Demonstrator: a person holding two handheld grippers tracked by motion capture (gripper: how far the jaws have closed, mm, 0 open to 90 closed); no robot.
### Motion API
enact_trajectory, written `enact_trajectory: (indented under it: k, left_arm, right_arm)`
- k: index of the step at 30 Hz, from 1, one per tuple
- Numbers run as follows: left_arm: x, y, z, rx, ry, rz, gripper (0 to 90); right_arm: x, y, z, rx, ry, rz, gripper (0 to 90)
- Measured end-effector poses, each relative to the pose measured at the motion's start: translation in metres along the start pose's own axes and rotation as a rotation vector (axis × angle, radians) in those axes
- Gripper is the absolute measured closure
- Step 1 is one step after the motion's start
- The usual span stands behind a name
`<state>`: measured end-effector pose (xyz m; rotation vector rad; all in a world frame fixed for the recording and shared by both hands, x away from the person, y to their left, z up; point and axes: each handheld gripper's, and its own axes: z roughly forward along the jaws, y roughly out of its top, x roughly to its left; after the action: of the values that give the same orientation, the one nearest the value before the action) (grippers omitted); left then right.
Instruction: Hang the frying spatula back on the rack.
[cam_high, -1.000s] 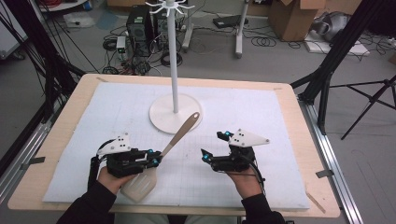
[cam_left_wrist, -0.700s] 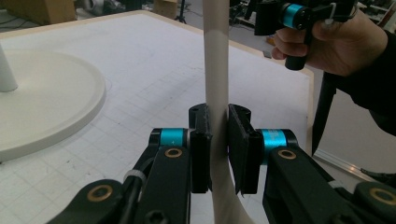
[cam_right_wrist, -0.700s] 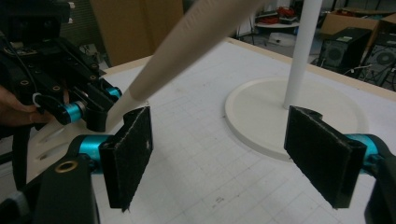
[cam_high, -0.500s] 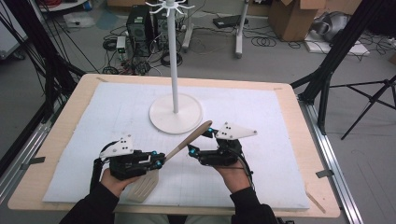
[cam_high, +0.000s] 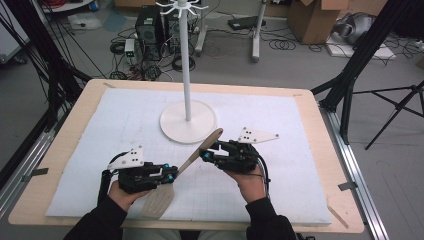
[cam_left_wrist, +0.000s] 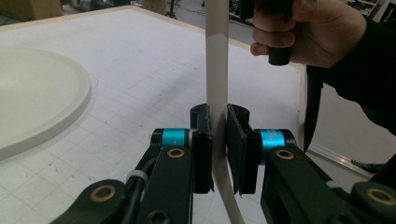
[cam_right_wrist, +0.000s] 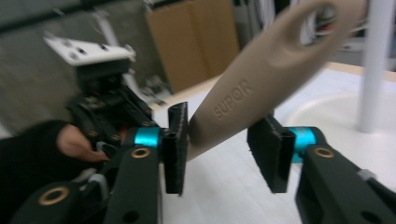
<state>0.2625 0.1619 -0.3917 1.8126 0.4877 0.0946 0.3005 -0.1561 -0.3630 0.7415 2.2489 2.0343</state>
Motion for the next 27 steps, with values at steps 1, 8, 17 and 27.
enact_trajectory:
  k: [1, 8, 17, 27]
  left_arm:
    - [-0.001, 0.001, 0.000, -0.002, -0.003, -0.002, 80.3]
    - [-0.003, 0.007, -0.005, 0.006, -0.023, 0.017, 80.1]
    - [-0.007, 0.025, -0.004, 0.016, 0.015, 0.054, 53.6]
    - [0.004, 0.034, 0.021, 0.130, -0.071, 0.042, 64.8]
  right_arm:
    - [0.000, 0.001, 0.000, -0.014, 0.023, 0.009, 62.6]
    - [0.002, 0.006, 0.000, -0.052, 0.133, 0.030, 68.5]
    - [0.006, 0.011, 0.000, -0.041, 0.129, 0.003, 72.2]
    - [0.011, 0.017, 0.001, -0.020, 0.121, -0.036, 71.8]
